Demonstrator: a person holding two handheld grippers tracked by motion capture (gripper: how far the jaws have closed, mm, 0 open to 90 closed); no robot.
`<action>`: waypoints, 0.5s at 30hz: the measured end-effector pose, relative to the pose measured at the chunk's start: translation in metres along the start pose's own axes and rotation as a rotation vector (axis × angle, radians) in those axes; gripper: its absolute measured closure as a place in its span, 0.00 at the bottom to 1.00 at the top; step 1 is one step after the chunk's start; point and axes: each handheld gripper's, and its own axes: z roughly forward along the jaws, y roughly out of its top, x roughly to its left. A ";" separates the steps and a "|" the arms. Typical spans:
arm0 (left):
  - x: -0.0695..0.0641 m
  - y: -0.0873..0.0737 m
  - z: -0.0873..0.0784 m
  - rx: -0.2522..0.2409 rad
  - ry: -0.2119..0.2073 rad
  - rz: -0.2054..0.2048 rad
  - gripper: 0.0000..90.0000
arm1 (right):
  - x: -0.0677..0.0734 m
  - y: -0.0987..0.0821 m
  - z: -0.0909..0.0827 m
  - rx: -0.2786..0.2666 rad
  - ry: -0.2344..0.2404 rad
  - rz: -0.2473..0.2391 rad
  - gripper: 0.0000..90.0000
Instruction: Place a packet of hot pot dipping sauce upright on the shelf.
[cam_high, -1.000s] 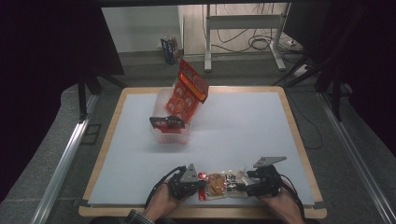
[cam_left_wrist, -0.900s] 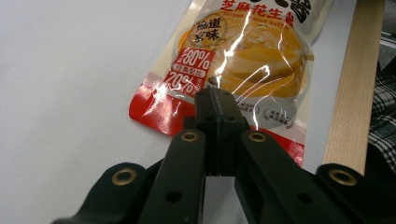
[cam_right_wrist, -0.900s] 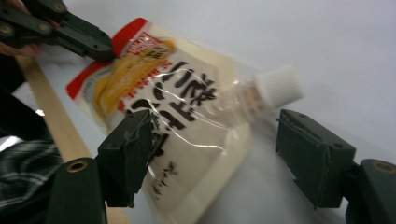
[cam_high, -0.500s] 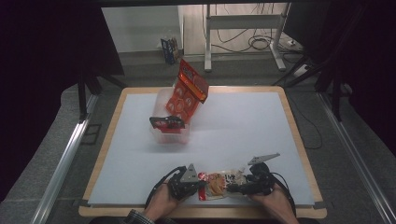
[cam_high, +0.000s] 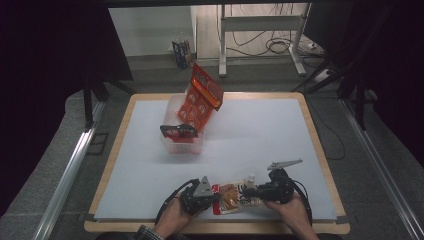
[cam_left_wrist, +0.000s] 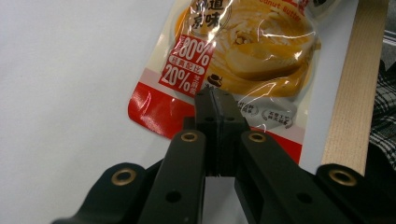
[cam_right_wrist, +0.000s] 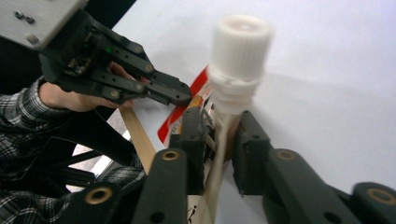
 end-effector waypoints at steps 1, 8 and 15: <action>-0.001 0.000 0.001 -0.011 -0.001 -0.011 1.00 | 0.001 0.002 0.000 -0.003 -0.001 -0.009 0.87; 0.002 0.000 -0.006 -0.020 0.000 -0.005 0.92 | 0.013 0.020 -0.002 0.016 -0.019 -0.089 0.91; 0.002 0.000 -0.018 -0.047 -0.001 -0.003 0.68 | 0.025 0.044 -0.017 -0.013 -0.054 -0.175 0.94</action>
